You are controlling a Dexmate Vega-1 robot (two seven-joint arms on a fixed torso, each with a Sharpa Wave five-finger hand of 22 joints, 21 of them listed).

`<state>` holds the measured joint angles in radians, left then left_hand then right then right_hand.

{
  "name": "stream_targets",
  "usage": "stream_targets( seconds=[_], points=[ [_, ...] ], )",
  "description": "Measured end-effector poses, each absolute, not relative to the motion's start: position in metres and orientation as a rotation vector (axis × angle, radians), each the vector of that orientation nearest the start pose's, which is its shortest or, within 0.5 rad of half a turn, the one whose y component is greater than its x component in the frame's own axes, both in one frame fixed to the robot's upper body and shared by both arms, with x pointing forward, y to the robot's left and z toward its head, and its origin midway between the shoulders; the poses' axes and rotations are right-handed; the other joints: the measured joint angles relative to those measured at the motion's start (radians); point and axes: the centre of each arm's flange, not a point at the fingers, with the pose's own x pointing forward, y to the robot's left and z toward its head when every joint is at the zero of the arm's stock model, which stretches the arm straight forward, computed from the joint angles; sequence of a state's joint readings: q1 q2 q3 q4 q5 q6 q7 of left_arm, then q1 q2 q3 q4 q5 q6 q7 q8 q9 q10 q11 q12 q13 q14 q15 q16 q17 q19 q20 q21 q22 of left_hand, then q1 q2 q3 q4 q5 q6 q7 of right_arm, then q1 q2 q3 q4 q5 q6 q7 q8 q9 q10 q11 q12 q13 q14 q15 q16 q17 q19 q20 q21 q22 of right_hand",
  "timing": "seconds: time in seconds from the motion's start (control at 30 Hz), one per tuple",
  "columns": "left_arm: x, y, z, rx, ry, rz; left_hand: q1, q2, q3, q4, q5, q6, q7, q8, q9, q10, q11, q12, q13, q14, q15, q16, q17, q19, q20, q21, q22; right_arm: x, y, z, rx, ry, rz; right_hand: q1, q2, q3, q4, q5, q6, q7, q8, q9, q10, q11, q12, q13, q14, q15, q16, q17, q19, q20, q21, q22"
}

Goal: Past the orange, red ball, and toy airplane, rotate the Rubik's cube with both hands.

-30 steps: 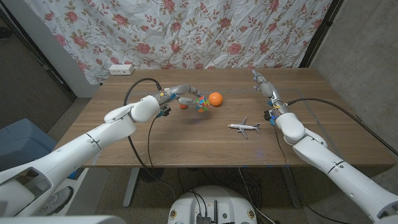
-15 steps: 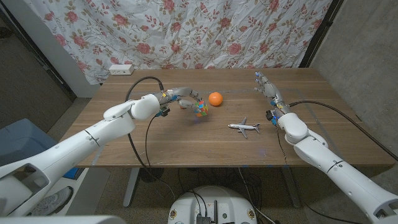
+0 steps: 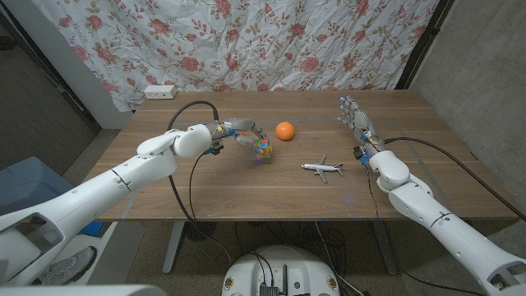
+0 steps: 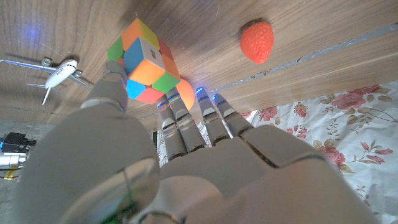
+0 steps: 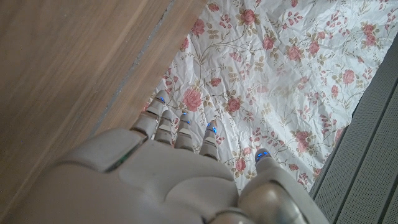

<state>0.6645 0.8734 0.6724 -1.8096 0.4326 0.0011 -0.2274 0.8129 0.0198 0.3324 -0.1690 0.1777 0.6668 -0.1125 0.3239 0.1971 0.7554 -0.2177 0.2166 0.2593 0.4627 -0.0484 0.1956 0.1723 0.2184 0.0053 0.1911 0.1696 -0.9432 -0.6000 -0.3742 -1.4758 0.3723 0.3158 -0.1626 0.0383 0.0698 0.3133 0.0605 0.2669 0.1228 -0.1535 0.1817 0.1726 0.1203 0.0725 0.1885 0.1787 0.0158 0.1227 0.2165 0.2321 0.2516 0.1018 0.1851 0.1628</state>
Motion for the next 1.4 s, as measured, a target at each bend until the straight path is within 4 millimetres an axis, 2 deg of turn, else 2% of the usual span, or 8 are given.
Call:
stream_targets(
  seconds=[0.17, 0.57, 0.7, 0.87, 1.1, 1.17, 1.27, 1.4],
  points=[
    [0.583, 0.184, 0.031, 1.539, -0.665, -0.337, 0.0, 0.0, -0.001, -0.001, 0.0, 0.0, 0.0, -0.003, 0.001, 0.0, 0.0, 0.0, 0.0, 0.0, 0.0, 0.0, 0.0, -0.01, 0.001, 0.0, 0.0, 0.616, -0.287, -0.029, -0.21, -0.693, 0.102, 0.0, 0.0, 0.0, 0.0, -0.004, -0.008, -0.008, 0.0, 0.0, -0.002, -0.018, 0.0, -0.001, 0.004, -0.011, 0.0, 0.0, 0.0, 0.0, 0.0, 0.0],
    [0.586, 0.183, 0.024, 1.584, -0.631, -0.325, 0.002, -0.002, -0.001, -0.001, 0.0, 0.004, -0.004, -0.008, 0.001, 0.0, 0.0, 0.0, 0.0, 0.0, 0.0, 0.0, 0.003, -0.02, 0.005, -0.006, 0.0, 0.623, -0.292, -0.033, -0.182, -0.685, 0.101, 0.0, 0.0, 0.004, -0.003, -0.004, -0.003, -0.019, 0.0, 0.0, -0.003, -0.017, 0.0, -0.002, 0.002, -0.019, 0.0, -0.005, 0.0, 0.0, 0.0, 0.0],
    [0.587, 0.182, 0.023, 1.606, -0.616, -0.322, 0.002, -0.002, -0.001, -0.001, 0.0, 0.01, -0.002, -0.012, 0.001, 0.0, 0.0, -0.007, -0.004, -0.004, 0.004, -0.003, 0.002, -0.031, 0.005, -0.008, 0.0, 0.626, -0.292, -0.035, -0.177, -0.681, 0.103, 0.0, 0.0, 0.004, -0.004, -0.004, 0.002, -0.024, 0.0, 0.0, -0.003, -0.017, 0.0, -0.002, -0.003, -0.025, 0.0, -0.005, 0.004, -0.011, 0.0, 0.0],
    [0.588, 0.18, 0.021, 1.626, -0.601, -0.321, 0.0, -0.001, -0.005, 0.002, -0.001, 0.013, -0.002, -0.015, 0.0, -0.01, -0.002, -0.008, -0.004, -0.011, 0.0, -0.006, 0.002, -0.041, 0.005, -0.008, 0.0, 0.628, -0.293, -0.036, -0.174, -0.676, 0.102, 0.0, 0.0, 0.004, -0.004, -0.004, 0.007, -0.029, 0.0, 0.0, -0.008, -0.023, 0.0, -0.002, 0.002, -0.03, 0.0, -0.009, 0.004, -0.011, 0.0, 0.0],
    [0.59, 0.179, 0.021, 1.651, -0.582, -0.319, -0.012, -0.005, -0.009, 0.006, -0.001, 0.012, -0.003, -0.023, 0.0, -0.027, 0.002, -0.013, -0.004, -0.025, 0.003, -0.006, 0.002, -0.053, 0.008, -0.008, 0.0, 0.63, -0.292, -0.037, -0.181, -0.67, 0.101, 0.0, 0.0, 0.007, -0.007, -0.004, 0.013, -0.035, 0.0, 0.0, -0.008, -0.023, 0.0, -0.002, 0.002, -0.03, 0.0, -0.009, 0.003, -0.011, 0.0, 0.0],
    [0.591, 0.179, 0.022, 1.657, -0.578, -0.317, -0.013, -0.004, -0.011, 0.006, -0.001, 0.001, -0.012, -0.031, 0.0, -0.039, 0.002, -0.017, -0.004, -0.031, 0.002, -0.01, 0.002, -0.058, 0.008, -0.008, 0.0, 0.63, -0.292, -0.038, -0.183, -0.668, 0.1, 0.0, 0.0, 0.01, -0.01, -0.004, 0.013, -0.035, 0.0, 0.0, -0.008, -0.023, 0.0, -0.002, 0.002, -0.03, 0.0, -0.009, 0.0, -0.015, 0.0, 0.0],
    [0.591, 0.178, 0.023, 1.672, -0.573, -0.315, -0.024, -0.011, -0.011, 0.006, -0.001, -0.01, -0.013, -0.035, 0.0, -0.054, 0.004, -0.021, -0.004, -0.039, 0.005, -0.011, 0.002, -0.062, 0.011, -0.008, 0.0, 0.631, -0.292, -0.038, -0.188, -0.665, 0.098, 0.002, 0.002, 0.01, -0.01, -0.004, 0.013, -0.035, 0.0, 0.0, -0.008, -0.023, 0.0, -0.001, 0.002, -0.03, 0.0, -0.009, 0.0, -0.015, 0.0, 0.0],
    [0.591, 0.177, 0.024, 1.69, -0.568, -0.313, -0.038, -0.011, -0.014, 0.009, -0.001, -0.038, -0.018, -0.047, 0.001, -0.092, 0.004, -0.027, -0.004, -0.065, 0.004, -0.015, 0.002, -0.091, 0.021, -0.012, 0.0, 0.632, -0.293, -0.04, -0.204, -0.655, 0.093, 0.008, 0.008, 0.01, -0.01, -0.004, 0.018, -0.04, 0.0, 0.0, -0.008, -0.023, 0.0, 0.001, 0.002, -0.03, 0.0, -0.009, 0.0, -0.015, 0.0, 0.0]
  ],
)
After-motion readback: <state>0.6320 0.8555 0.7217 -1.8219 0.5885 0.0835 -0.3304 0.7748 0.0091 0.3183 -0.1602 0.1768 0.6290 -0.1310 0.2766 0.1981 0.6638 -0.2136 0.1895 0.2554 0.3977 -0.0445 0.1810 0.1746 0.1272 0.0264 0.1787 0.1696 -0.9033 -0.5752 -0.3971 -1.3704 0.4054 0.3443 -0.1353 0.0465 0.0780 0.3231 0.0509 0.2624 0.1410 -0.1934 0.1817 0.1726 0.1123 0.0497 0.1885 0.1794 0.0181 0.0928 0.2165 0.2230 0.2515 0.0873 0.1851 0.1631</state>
